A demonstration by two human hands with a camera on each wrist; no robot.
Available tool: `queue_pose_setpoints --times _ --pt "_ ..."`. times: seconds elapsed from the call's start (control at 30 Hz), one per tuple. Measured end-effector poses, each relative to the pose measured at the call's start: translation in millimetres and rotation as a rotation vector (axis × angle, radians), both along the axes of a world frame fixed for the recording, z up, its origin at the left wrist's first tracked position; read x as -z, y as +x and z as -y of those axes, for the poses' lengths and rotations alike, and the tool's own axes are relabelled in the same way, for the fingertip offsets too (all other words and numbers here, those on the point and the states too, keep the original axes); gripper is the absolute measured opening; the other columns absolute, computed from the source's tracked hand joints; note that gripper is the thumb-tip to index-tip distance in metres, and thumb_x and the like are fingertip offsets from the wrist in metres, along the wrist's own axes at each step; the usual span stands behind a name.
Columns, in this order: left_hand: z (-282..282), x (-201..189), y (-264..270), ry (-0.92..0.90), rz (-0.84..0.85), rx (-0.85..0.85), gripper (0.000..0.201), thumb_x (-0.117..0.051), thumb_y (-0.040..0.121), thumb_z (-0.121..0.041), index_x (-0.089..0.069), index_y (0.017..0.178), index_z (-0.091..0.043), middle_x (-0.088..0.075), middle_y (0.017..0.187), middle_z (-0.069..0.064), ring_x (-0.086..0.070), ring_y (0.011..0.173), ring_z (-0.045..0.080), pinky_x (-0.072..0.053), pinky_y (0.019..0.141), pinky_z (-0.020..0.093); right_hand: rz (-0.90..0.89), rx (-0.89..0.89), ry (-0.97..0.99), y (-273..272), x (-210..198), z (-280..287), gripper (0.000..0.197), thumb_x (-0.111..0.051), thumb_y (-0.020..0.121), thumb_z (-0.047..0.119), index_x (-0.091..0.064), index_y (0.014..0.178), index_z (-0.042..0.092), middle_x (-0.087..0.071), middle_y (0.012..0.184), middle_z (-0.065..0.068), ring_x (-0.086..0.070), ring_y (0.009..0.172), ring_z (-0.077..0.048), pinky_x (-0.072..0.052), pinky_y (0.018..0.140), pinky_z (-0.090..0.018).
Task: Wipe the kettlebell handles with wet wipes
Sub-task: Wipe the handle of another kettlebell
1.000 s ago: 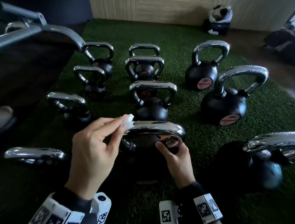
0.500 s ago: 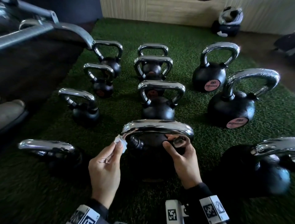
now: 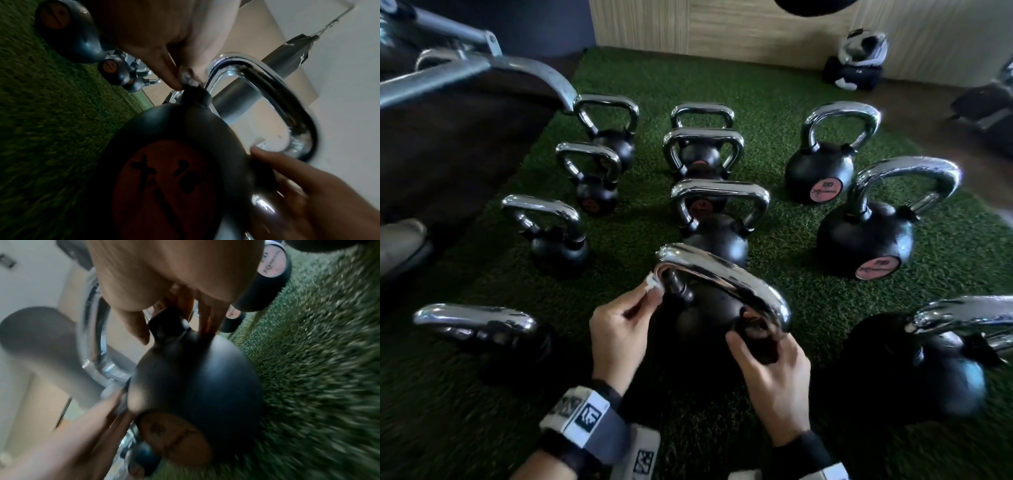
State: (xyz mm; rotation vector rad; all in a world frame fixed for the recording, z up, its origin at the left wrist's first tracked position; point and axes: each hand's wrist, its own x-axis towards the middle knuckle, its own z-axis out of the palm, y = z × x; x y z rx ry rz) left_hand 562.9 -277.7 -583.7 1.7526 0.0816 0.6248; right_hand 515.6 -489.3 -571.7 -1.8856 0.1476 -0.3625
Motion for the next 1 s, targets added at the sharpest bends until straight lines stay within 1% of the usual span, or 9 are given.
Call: queue_pose_setpoints --times 0.07,0.13,0.23,0.37,0.47,0.6,0.73,0.87,1.0 --pt "2 -5 23 0.002 -0.068 0.08 0.027 -0.075 0.088 -0.015 -0.072 0.115 -0.011 -0.077 0.107 0.003 -0.073 0.095 -0.005 -0.054 0.086 0.01 0.072 0.018 -0.133 -18 5 -3 0.021 -0.091 0.075 0.023 -0.077 0.091 0.019 -0.075 0.083 0.023 -0.07 0.082 0.01 -0.047 0.071 -0.003" --pt "8 -11 45 -0.036 -0.12 0.219 0.031 -0.074 0.088 -0.018 -0.073 0.117 -0.008 -0.075 0.114 -0.001 -0.071 0.105 -0.001 -0.054 0.094 0.014 0.117 0.02 -0.242 -34 9 -8 0.032 -0.078 0.073 0.024 -0.078 0.103 0.012 -0.077 0.104 0.018 -0.072 0.105 0.001 -0.052 0.084 -0.009" --pt "16 -21 67 0.039 -0.186 0.394 0.031 -0.073 0.088 -0.027 -0.076 0.117 -0.018 -0.074 0.118 -0.012 -0.068 0.115 0.001 -0.053 0.103 0.024 0.223 -0.027 -0.263 -38 7 -6 0.054 -0.065 0.065 0.007 -0.08 0.114 0.023 -0.064 0.131 0.034 -0.057 0.134 0.0 -0.048 0.105 -0.017" --pt "14 -31 66 0.089 -0.222 0.425 0.027 -0.071 0.093 -0.031 -0.078 0.116 -0.018 -0.077 0.112 -0.011 -0.072 0.108 0.003 -0.057 0.098 0.029 0.236 -0.116 -0.201 6 -1 10 0.025 -0.062 0.086 0.03 -0.074 0.106 0.041 -0.067 0.123 0.028 -0.061 0.124 -0.005 -0.051 0.101 -0.032" --pt "23 -32 50 0.08 -0.136 0.31 0.028 -0.072 0.089 -0.032 -0.079 0.112 -0.017 -0.078 0.104 -0.013 -0.075 0.098 0.002 -0.059 0.089 0.021 0.013 -0.211 -0.077 49 -5 9 0.053 -0.066 0.076 0.052 -0.065 0.127 0.037 -0.061 0.136 0.015 -0.056 0.129 -0.001 -0.046 0.111 -0.029" --pt "36 -34 45 0.091 -0.11 0.169 0.025 -0.081 0.083 -0.026 -0.081 0.106 -0.016 -0.075 0.096 -0.021 -0.073 0.092 -0.007 -0.055 0.085 0.011 -0.151 -0.271 -0.042 67 -6 1 0.035 -0.066 0.075 0.042 -0.064 0.108 0.052 -0.071 0.121 0.015 -0.065 0.114 -0.002 -0.052 0.106 -0.039" --pt "42 -44 47 0.15 -0.03 0.112 0.021 -0.082 0.085 -0.012 -0.081 0.106 -0.014 -0.076 0.096 -0.017 -0.07 0.087 -0.013 -0.052 0.08 0.005 -0.164 -0.249 -0.033 66 -2 1 0.036 -0.066 0.075 0.048 -0.064 0.111 0.05 -0.071 0.122 0.013 -0.065 0.116 -0.003 -0.052 0.105 -0.038" --pt "43 -48 48 0.06 -0.071 0.118 0.022 -0.079 0.088 -0.01 -0.08 0.109 -0.015 -0.077 0.101 -0.012 -0.072 0.094 -0.008 -0.055 0.085 0.011 -0.121 -0.231 -0.036 66 0 -1 0.032 -0.066 0.079 0.042 -0.065 0.11 0.05 -0.07 0.119 0.019 -0.063 0.115 0.0 -0.051 0.105 -0.035" --pt "35 -56 59 -0.215 -0.227 0.266 0.024 -0.074 0.091 -0.005 -0.077 0.114 -0.007 -0.08 0.105 -0.001 -0.074 0.104 0.012 -0.061 0.085 0.025 -0.124 -0.222 -0.026 66 4 0 0.036 -0.067 0.081 0.041 -0.072 0.117 0.041 -0.072 0.12 0.017 -0.064 0.116 0.001 -0.052 0.105 -0.039"
